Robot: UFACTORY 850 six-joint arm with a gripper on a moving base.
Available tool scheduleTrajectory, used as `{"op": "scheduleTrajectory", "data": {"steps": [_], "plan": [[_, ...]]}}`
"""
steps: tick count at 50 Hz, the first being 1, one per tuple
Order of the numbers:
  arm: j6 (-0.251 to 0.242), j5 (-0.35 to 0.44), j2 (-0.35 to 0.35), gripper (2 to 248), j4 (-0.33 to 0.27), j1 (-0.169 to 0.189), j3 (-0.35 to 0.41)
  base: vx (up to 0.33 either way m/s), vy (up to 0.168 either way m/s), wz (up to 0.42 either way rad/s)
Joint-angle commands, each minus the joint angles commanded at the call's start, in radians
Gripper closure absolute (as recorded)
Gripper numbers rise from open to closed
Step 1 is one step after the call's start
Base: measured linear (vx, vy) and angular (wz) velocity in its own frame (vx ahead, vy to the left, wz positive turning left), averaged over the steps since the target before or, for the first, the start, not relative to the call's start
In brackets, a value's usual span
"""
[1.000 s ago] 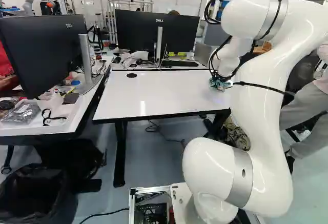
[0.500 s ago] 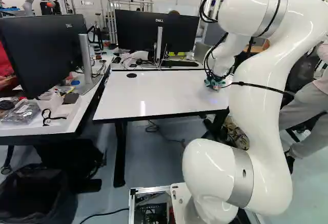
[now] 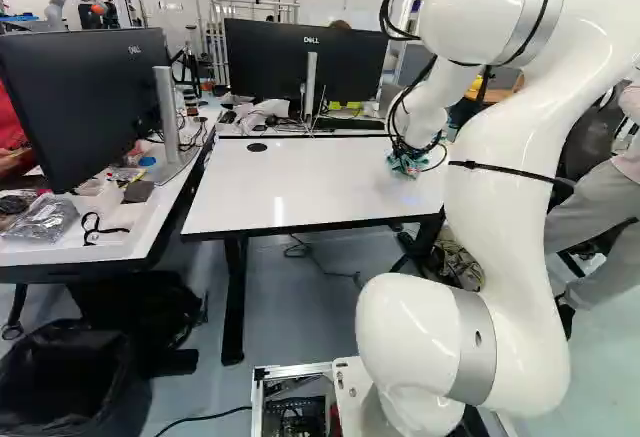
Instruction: Clean the table with the green towel
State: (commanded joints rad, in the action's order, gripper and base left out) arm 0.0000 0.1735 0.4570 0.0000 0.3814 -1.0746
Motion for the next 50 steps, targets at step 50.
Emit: {"op": "scheduleTrajectory", "data": {"steps": [50], "plan": [[0.0, 0.0, -0.161, 195, 0.0, -0.093, 0.203, 0.0, 0.0, 0.0]]}}
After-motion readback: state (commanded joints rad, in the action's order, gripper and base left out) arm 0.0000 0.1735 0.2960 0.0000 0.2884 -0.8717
